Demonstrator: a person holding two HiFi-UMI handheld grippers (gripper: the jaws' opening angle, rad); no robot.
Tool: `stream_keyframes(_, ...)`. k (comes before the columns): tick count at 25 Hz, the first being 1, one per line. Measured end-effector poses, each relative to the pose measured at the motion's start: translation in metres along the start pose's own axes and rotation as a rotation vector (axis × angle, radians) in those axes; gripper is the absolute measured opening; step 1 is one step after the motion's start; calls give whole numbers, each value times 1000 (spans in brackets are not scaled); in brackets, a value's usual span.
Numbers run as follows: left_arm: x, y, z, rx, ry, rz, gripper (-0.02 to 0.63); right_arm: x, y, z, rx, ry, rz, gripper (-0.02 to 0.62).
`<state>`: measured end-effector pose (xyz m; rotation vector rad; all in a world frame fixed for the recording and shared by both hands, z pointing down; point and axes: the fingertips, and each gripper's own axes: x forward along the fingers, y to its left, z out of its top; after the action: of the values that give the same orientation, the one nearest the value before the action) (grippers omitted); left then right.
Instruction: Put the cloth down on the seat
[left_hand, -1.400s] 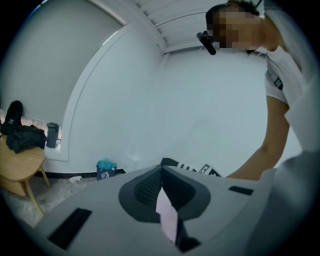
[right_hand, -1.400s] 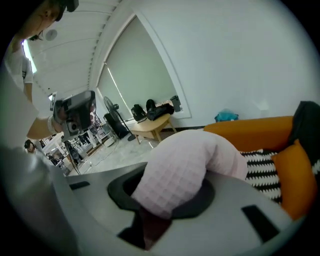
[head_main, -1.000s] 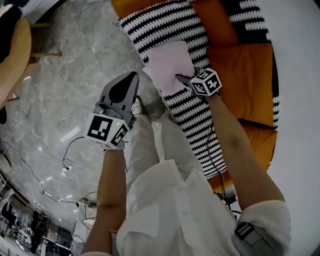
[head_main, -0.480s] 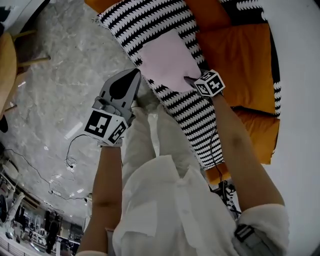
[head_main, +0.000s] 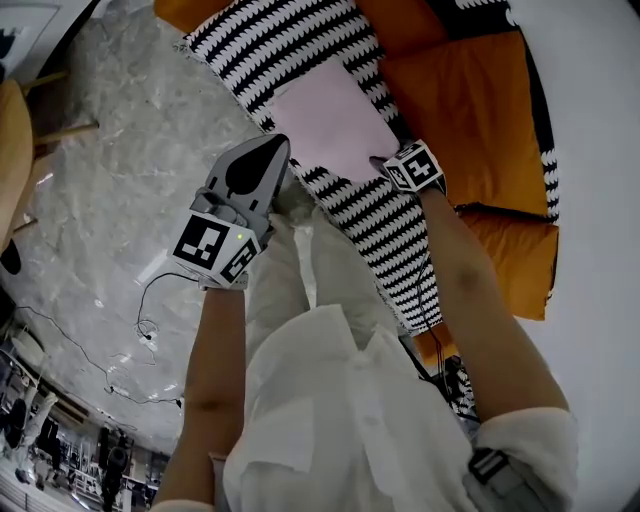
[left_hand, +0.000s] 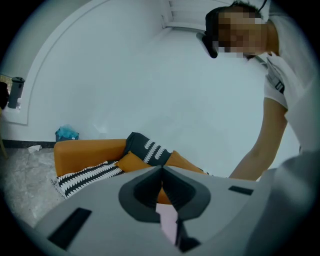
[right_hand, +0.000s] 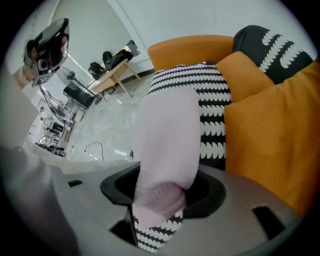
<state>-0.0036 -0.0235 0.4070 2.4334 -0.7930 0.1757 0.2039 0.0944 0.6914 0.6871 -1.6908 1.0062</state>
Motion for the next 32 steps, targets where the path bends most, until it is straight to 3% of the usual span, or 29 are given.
stream_keyframes(6,-11,-13,4,14,-13,-14,15,-24,-18,-42,36,86,-115,288)
stream_keyframes(10,-18,-24,13,27,-22,-22,15,-60,-24,-44,61,4,-160,293)
stream_keyframes(15,-29,-35,22,39,-23,-18,16,-111,-15,-19,147,-238,-204,307)
stream_keyframes(23,-54,-51,86,83,-87,-24,17,-257,50,91,185,-749,-192,298)
stream_keyframes(28,-74,-78,117,146,-124,-38,17,-355,92,122,108,-989,-227,161)
stream_keyframes(32,-89,-87,143,173,-164,-40,16,-420,120,143,59,-1153,-240,110)
